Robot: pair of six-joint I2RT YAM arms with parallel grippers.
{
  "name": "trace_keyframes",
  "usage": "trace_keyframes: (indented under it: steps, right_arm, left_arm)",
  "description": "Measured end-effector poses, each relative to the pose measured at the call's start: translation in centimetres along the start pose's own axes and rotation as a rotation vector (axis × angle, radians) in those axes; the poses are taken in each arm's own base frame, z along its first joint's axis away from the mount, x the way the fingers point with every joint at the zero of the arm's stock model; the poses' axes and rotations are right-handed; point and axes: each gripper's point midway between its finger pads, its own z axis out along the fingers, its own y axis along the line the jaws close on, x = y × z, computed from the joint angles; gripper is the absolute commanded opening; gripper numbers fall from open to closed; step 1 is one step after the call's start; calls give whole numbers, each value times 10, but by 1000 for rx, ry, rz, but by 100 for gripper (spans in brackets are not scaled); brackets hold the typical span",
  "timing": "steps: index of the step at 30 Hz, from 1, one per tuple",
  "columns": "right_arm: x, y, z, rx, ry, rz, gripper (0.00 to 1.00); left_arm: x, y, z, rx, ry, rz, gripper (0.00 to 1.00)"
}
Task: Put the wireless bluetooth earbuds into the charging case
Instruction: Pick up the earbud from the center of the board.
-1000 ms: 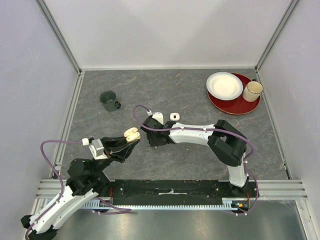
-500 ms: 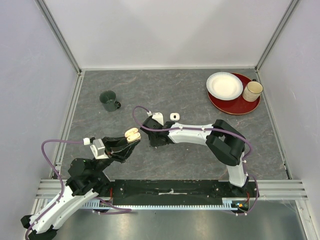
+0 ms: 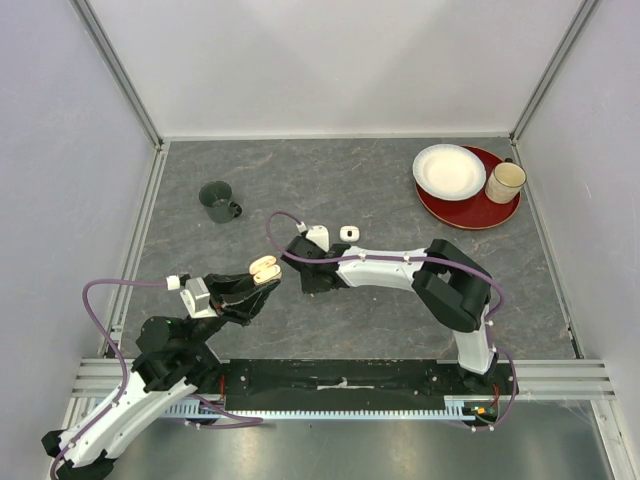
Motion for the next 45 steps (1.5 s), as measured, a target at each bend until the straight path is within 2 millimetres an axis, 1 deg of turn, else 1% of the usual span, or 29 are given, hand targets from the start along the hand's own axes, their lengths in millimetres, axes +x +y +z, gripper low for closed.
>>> trace_keyframes:
  steps: [2, 5, 9, 10, 11, 12, 14, 17, 20, 23, 27, 31, 39, 42, 43, 45]
  right_arm:
    - [-1, -3, 0, 12, -9, 16, 20]
    - [0, -10, -2, 35, -23, 46, 20]
    - [3, -33, -8, 92, -45, 97, 22]
    - [4, -40, -9, 107, -51, 113, 24]
    - [5, -44, -11, 117, -56, 129, 29]
    - [6, -49, -12, 127, -59, 140, 31]
    - [8, -57, -14, 146, -67, 175, 33]
    - [7, -60, -14, 155, -74, 194, 39]
    - [7, -60, -14, 157, -79, 196, 42]
    - [7, -61, -14, 157, -79, 192, 43]
    - [6, -62, -14, 158, -76, 176, 41]
    - [7, -63, -14, 160, -71, 153, 35]
    - [8, -65, -14, 163, -63, 126, 28]
    - [8, -65, -14, 164, -62, 124, 22]
    - [9, -66, -14, 164, -61, 122, 19]
    - [8, -66, -14, 165, -61, 123, 14]
  left_arm:
    - [0, 0, 0, 0, 0, 0, 2]
    - [0, 0, 0, 0, 0, 0, 2]
    - [0, 0, 0, 0, 0, 0, 2]
    - [0, 0, 0, 0, 0, 0, 2]
    - [0, 0, 0, 0, -1, 0, 2]
    - [0, 0, 0, 0, -1, 0, 2]
    - [-1, 0, 0, 0, -3, 0, 2]
    - [-1, 0, 0, 0, -4, 0, 2]
    - [-1, 0, 0, 0, -4, 0, 2]
    - [-1, 0, 0, 0, -4, 0, 2]
    - [-1, 0, 0, 0, -5, 0, 2]
    - [-1, 0, 0, 0, -4, -1, 2]
    - [-1, 0, 0, 0, -5, -1, 2]
    - [-1, 0, 0, 0, -5, -1, 2]
    - [-1, 0, 0, 1, -5, -1, 2]
    - [-1, 0, 0, 0, -5, -1, 2]
